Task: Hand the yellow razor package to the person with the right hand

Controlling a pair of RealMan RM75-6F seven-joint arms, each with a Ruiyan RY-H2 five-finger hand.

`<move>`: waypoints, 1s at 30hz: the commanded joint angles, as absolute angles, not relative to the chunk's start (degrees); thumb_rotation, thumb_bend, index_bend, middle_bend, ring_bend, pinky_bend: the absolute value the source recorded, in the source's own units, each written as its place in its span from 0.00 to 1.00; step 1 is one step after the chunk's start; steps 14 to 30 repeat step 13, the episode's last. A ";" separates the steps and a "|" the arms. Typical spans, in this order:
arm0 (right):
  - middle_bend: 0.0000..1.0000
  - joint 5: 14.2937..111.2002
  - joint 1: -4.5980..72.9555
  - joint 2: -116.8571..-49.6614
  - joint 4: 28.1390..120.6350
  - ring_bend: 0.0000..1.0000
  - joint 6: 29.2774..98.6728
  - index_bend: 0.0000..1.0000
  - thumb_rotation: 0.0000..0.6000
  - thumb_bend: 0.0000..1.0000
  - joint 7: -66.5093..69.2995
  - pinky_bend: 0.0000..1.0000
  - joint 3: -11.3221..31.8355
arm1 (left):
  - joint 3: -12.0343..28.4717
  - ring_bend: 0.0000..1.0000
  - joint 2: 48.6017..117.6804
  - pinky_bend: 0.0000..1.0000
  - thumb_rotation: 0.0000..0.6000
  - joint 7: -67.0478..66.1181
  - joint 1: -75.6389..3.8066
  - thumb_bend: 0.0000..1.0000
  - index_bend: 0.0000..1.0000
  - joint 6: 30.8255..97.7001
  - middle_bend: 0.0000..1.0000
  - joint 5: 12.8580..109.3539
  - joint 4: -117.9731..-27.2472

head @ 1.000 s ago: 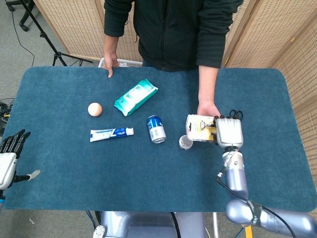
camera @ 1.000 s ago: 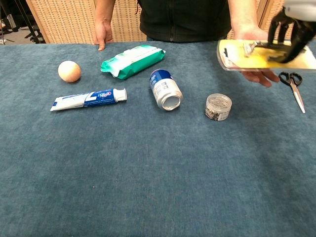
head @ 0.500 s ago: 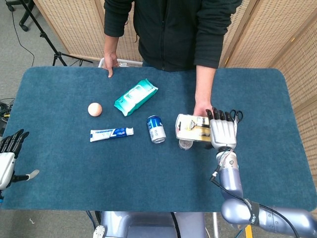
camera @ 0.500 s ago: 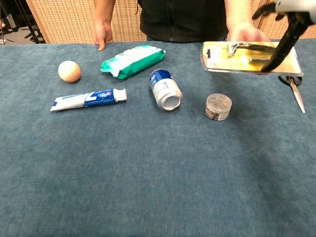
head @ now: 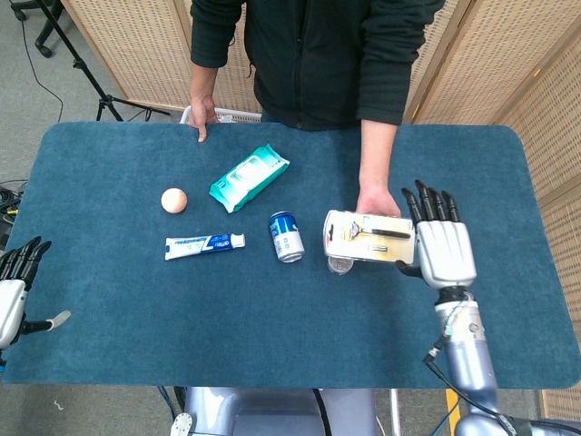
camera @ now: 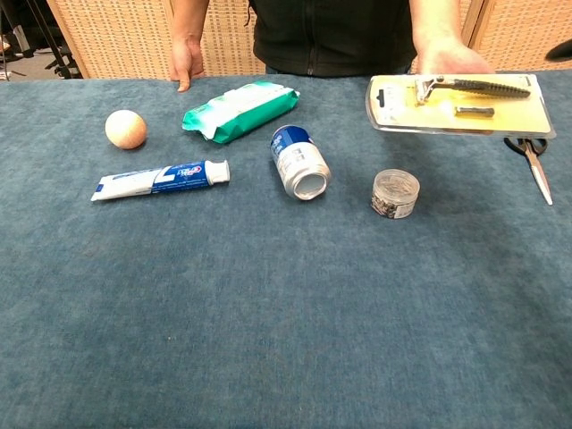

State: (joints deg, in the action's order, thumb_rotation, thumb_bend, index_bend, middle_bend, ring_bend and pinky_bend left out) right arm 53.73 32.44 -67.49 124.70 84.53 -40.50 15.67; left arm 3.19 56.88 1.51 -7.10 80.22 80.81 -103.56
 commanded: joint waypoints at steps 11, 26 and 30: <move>0.00 97.53 13.74 -70.55 81.64 0.00 92.21 0.00 1.00 0.00 0.86 0.02 -5.22 | 3.23 0.00 57.56 0.00 1.00 -0.15 -6.51 0.00 0.00 81.80 0.00 81.19 -103.78; 0.00 97.61 13.21 -71.19 79.82 0.00 92.33 0.00 1.00 0.00 1.56 0.02 -5.23 | 3.20 0.00 57.66 0.00 1.00 -0.35 -6.45 0.00 0.00 81.88 0.00 81.19 -103.80; 0.00 97.61 13.21 -71.19 79.82 0.00 92.33 0.00 1.00 0.00 1.56 0.02 -5.23 | 3.20 0.00 57.66 0.00 1.00 -0.35 -6.45 0.00 0.00 81.88 0.00 81.19 -103.80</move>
